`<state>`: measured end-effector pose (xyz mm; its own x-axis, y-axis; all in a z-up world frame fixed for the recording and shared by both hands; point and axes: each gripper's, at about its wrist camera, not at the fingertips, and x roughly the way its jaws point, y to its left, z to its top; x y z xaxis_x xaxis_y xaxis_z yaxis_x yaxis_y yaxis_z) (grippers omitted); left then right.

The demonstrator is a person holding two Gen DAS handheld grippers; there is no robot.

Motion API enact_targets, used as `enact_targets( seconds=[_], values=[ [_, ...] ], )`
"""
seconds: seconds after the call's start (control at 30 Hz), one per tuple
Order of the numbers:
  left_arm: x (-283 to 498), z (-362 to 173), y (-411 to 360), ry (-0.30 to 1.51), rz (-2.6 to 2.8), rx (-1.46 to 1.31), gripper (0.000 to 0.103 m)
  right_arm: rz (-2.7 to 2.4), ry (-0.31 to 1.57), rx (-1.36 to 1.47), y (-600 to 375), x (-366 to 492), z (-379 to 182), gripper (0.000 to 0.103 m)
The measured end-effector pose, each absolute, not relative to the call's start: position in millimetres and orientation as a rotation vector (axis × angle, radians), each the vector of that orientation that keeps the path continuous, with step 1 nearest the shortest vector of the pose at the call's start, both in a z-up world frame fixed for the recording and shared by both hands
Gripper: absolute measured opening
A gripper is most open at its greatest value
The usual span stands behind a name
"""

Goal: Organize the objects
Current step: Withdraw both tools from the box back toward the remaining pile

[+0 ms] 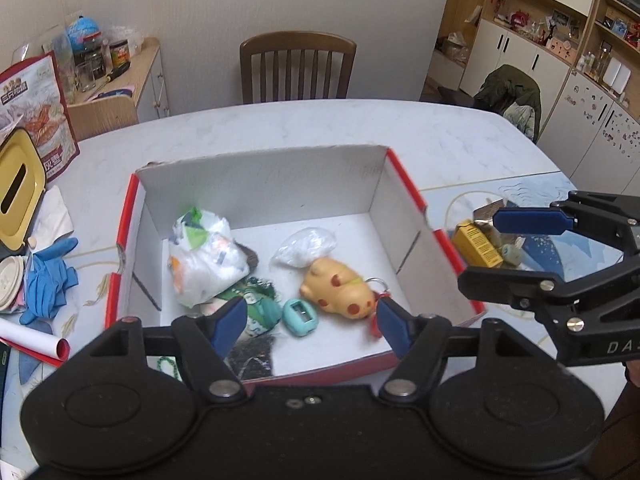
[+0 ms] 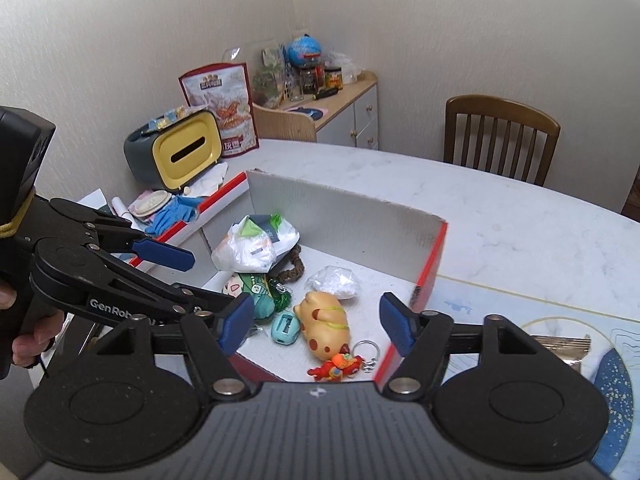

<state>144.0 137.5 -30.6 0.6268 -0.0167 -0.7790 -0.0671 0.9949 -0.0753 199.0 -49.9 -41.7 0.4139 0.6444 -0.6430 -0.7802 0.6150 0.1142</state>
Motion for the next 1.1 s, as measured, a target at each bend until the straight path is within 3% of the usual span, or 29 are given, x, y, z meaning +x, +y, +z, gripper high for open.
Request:
enact_targets(
  seconds=[0.27, 0.8, 1.1],
  values=[
    [143.6, -20.0, 104.6, 0.859, 0.018, -0.086, 0.081, 0.904, 0.685, -0.177, -89.2, 200.9, -32.6, 0.071],
    [162.2, -17.0, 27.1, 0.814, -0.028, -0.043, 0.101, 0.85, 0.687, -0.138, -179.0, 217.6, -35.3, 0.081],
    [181.9, -30.2, -12.9, 0.815, -0.07, -0.038, 0.102, 0.787, 0.711, -0.112, -234.7, 230.2, -51.1, 0.089]
  ],
)
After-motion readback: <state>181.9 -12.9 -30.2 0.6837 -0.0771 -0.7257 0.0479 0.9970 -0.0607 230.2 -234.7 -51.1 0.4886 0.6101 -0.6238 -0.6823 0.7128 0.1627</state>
